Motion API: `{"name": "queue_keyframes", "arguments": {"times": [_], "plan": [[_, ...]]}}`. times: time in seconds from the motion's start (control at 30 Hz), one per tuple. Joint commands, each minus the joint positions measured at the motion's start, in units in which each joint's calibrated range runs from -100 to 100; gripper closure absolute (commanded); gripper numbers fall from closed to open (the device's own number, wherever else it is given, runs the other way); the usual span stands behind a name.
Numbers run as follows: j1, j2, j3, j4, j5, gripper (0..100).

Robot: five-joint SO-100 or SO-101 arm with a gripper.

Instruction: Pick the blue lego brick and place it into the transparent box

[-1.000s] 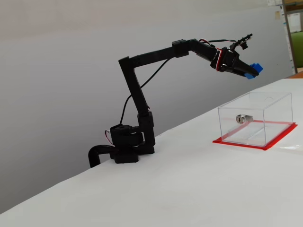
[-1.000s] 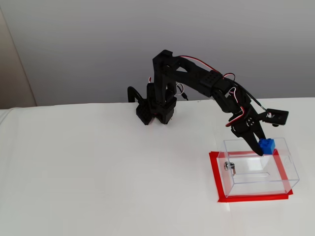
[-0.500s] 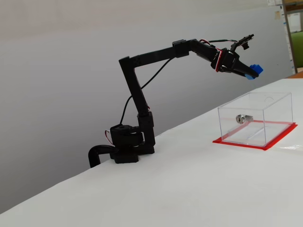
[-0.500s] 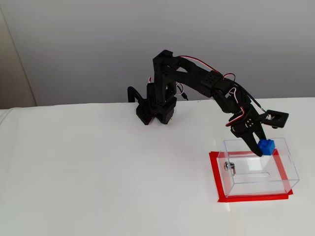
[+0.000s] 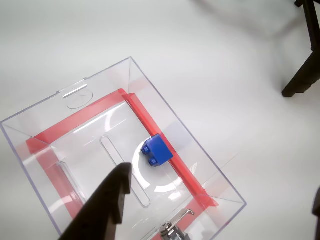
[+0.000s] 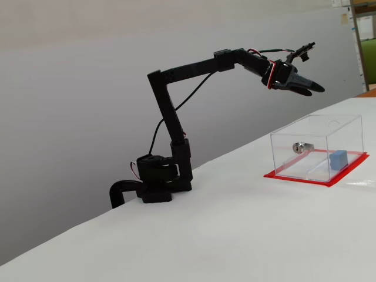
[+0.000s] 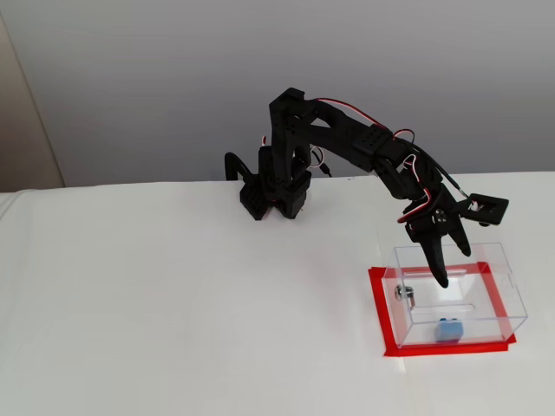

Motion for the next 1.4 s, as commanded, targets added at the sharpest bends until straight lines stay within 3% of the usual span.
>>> {"name": "queue_keyframes", "arguments": {"times": [0.0,0.43,0.77,1.1,1.37], "plan": [[-0.1,-0.5,-0.5,0.1,0.2,61],[0.0,-0.7,-0.5,-0.2,0.2,61],[0.7,-1.3,-0.7,-0.5,0.2,100],[4.6,-4.4,-1.1,-0.6,-0.2,98],[14.3,-12.6,0.4,0.1,-0.2,97]]}}
